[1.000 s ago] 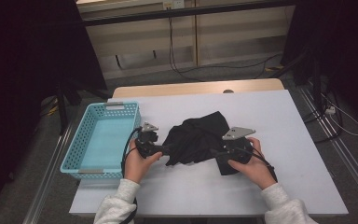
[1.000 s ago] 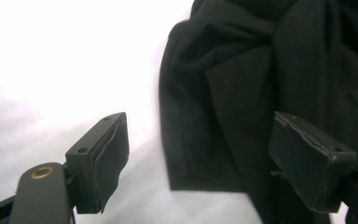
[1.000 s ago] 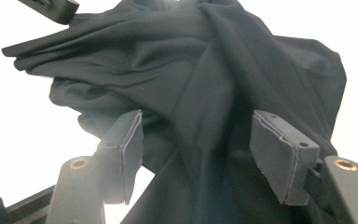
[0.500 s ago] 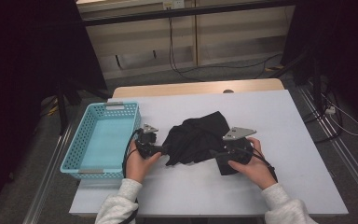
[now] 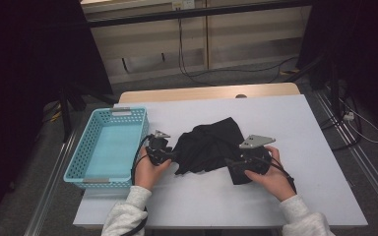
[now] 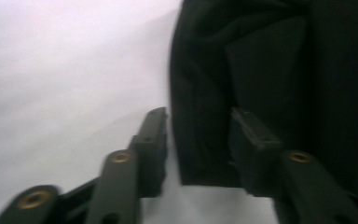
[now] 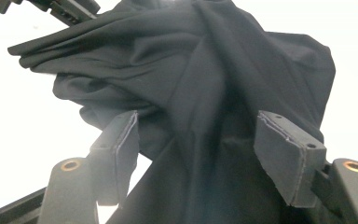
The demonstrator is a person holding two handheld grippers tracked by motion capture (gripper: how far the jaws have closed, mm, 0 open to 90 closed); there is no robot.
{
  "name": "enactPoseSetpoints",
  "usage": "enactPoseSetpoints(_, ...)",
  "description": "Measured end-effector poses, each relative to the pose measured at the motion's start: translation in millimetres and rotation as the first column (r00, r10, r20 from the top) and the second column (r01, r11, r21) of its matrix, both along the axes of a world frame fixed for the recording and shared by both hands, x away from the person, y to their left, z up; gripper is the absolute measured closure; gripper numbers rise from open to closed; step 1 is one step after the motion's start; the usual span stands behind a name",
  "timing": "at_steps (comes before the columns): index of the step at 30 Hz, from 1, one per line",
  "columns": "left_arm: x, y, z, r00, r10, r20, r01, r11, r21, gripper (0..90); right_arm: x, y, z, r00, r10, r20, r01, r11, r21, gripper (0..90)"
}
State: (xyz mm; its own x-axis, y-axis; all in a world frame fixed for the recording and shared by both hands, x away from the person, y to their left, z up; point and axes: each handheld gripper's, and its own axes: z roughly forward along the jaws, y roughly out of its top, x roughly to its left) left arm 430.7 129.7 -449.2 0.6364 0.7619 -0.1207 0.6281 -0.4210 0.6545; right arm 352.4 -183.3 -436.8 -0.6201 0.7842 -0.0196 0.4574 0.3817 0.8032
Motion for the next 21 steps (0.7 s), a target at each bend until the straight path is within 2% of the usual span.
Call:
enactPoseSetpoints(2, 0.5, -1.2, -0.2, 0.9989, -0.027, -0.039, 0.025, 0.9989, -0.04, 75.7, 0.3, -1.0, -0.2, 1.0, -0.005, 0.002, 0.005, 1.0, -0.002, 31.9)
enactPoseSetpoints(3, 0.8, -2.3, -0.5, 0.9989, -0.024, -0.041, 0.023, 0.9986, -0.048, 79.7, 0.3, -1.1, -0.4, 1.0, -0.007, 0.001, 0.007, 1.0, -0.004, 31.8)
enactPoseSetpoints(7, 0.2, -5.4, 1.9, 0.998, -0.034, -0.053, 0.031, 0.998, -0.056, 83.8, -0.8, 0.1, 0.3, 0.9999, -0.009, 0.005, 0.009, 1.0, -0.007, 31.1)
enactPoseSetpoints(8, -0.5, -5.2, 4.3, 0.9983, -0.028, -0.051, 0.025, 0.9972, -0.07, 84.1, -1.3, 0.4, 0.9, 0.9999, -0.011, 0.008, 0.011, 1.0, -0.006, 31.1)
enactPoseSetpoints(11, -4.3, -5.9, 17.8, 0.9992, -0.037, -0.015, 0.035, 0.9923, -0.119, 84.7, -1.9, 0.3, 2.3, 0.9999, -0.013, 0.011, 0.013, 1.0, -0.002, 30.3)
enactPoseSetpoints(14, -11.4, -14.7, 31.5, 0.9963, -0.083, 0.022, 0.086, 0.9833, -0.16, 84.8, -3.3, 0.1, 3.4, 0.9997, -0.019, 0.018, 0.019, 1.0, -0.006, 30.2)
enactPoseSetpoints(18, -22.3, -32.0, 43.0, 0.9847, -0.159, 0.071, 0.169, 0.9712, -0.168, 84.8, -3.7, 0.4, 8.7, 0.9988, -0.033, 0.037, 0.032, 0.999, 0.02, 29.8)
enactPoseSetpoints(21, -29.0, -41.1, 51.3, 0.9747, -0.201, 0.097, 0.216, 0.9606, -0.175, 84.9, -3.7, 0.7, 9.4, 0.9983, -0.04, 0.042, 0.04, 0.999, 0.018, 29.5)
